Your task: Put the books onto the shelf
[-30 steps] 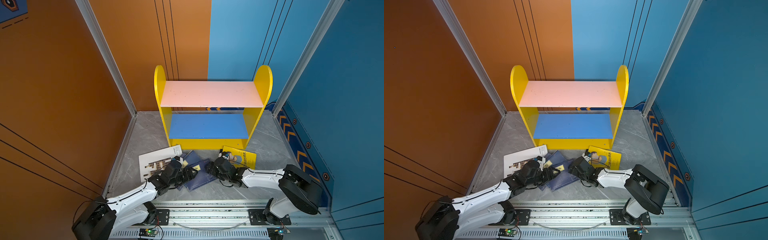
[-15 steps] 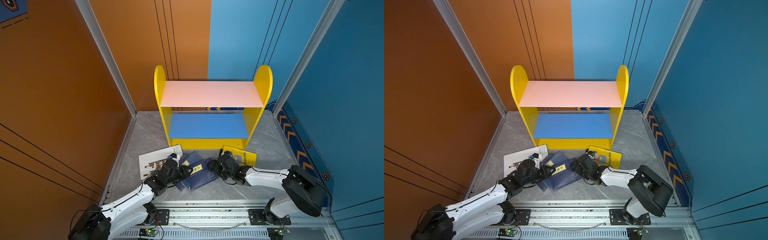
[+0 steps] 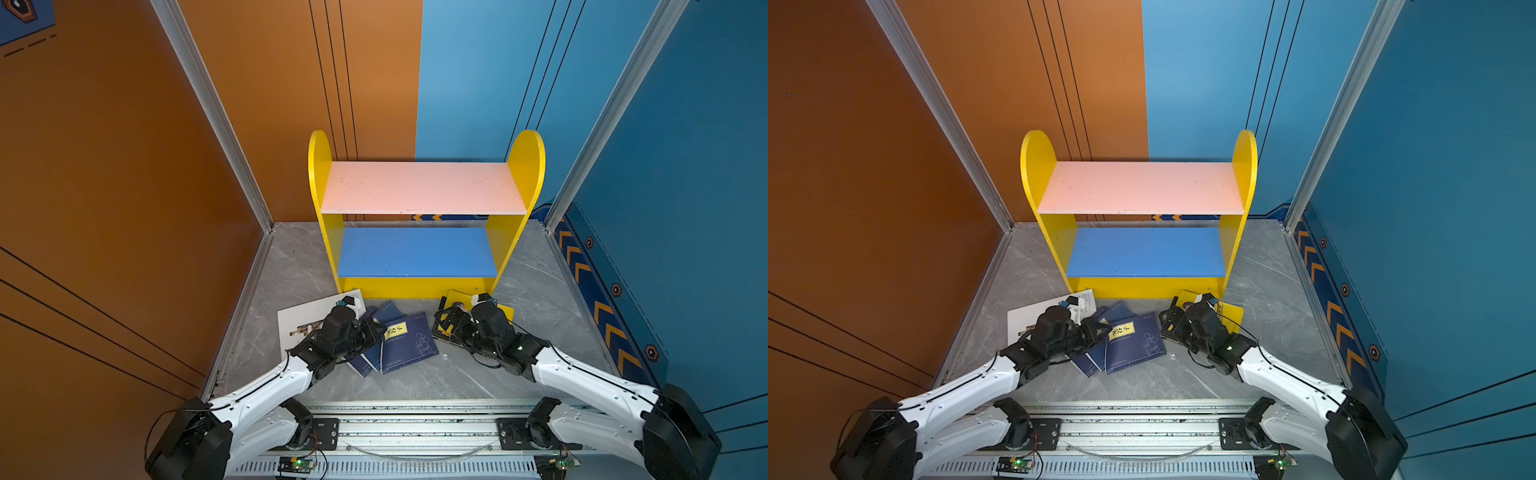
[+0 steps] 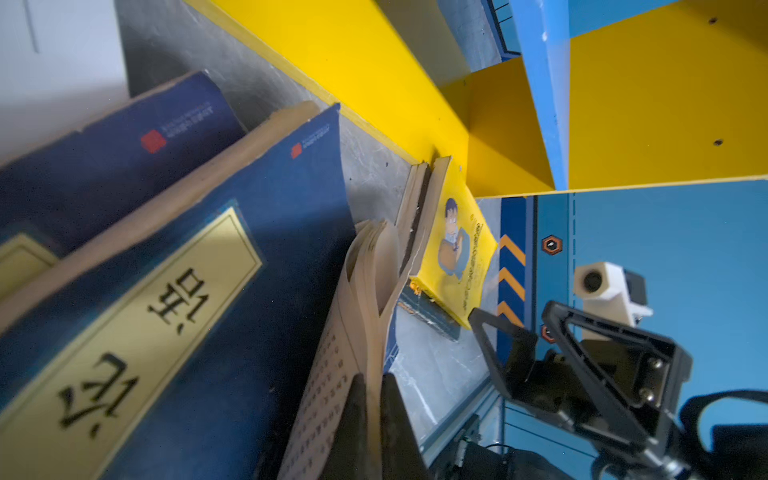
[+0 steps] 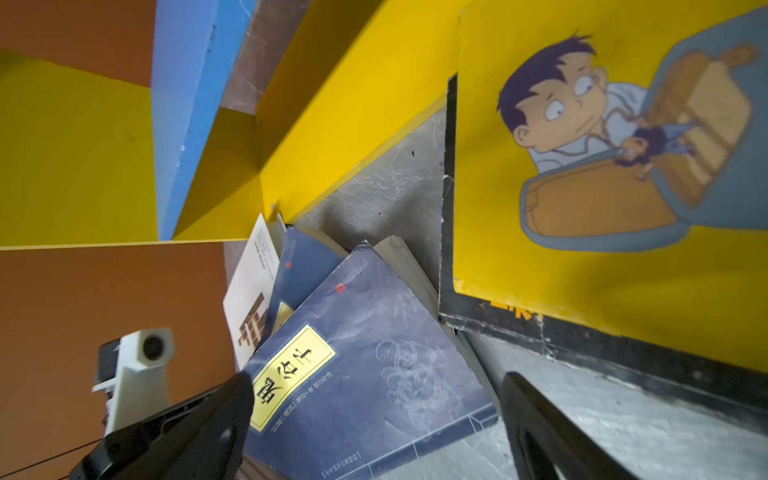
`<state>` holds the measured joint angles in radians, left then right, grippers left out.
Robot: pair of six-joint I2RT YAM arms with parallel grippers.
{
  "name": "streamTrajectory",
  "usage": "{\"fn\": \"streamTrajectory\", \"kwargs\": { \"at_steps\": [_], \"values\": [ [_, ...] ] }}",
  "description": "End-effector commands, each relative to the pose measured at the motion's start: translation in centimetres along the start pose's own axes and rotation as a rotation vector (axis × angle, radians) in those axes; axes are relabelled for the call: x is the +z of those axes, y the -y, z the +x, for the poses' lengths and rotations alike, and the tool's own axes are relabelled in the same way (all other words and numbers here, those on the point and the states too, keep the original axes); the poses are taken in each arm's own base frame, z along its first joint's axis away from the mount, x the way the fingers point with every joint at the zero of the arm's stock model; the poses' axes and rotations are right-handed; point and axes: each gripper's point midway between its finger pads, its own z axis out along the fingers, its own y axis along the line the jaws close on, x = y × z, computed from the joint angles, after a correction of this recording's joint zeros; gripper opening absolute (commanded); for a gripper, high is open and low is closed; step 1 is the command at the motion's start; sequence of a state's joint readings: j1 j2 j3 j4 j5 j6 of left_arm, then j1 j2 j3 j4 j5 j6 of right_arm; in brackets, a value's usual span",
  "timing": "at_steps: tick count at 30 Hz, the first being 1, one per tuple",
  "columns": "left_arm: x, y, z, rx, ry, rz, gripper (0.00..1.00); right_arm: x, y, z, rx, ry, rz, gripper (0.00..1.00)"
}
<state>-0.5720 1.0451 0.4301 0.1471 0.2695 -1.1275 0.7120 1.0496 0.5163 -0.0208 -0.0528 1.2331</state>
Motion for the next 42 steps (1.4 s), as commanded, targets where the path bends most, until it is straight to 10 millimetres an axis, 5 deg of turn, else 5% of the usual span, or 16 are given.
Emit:
{"fn": "streamTrajectory", "kwargs": {
  "at_steps": [1,7,18,33,42],
  "values": [
    [-0.2,5.5,-3.2,-0.067,0.055,0.170,0.00,-1.0,3.1,1.1,0.093,-0.016,0.042,0.95],
    [0.1,8.6,-5.6,-0.181,0.066,0.280,0.00,-1.5,3.2,1.1,0.255,0.046,-0.090,0.93],
    [0.1,9.3,-6.5,-0.245,0.096,0.321,0.00,0.9,1.7,3.8,0.367,0.026,-0.166,0.88],
    [-1.0,4.5,-4.8,-0.307,0.148,0.237,0.00,6.4,-0.2,7.3,0.508,-0.023,-0.223,0.71],
    [-1.8,-0.7,-2.3,-0.333,0.133,0.082,0.00,9.0,-0.5,8.4,0.612,-0.002,-0.388,0.32]
  ]
}}
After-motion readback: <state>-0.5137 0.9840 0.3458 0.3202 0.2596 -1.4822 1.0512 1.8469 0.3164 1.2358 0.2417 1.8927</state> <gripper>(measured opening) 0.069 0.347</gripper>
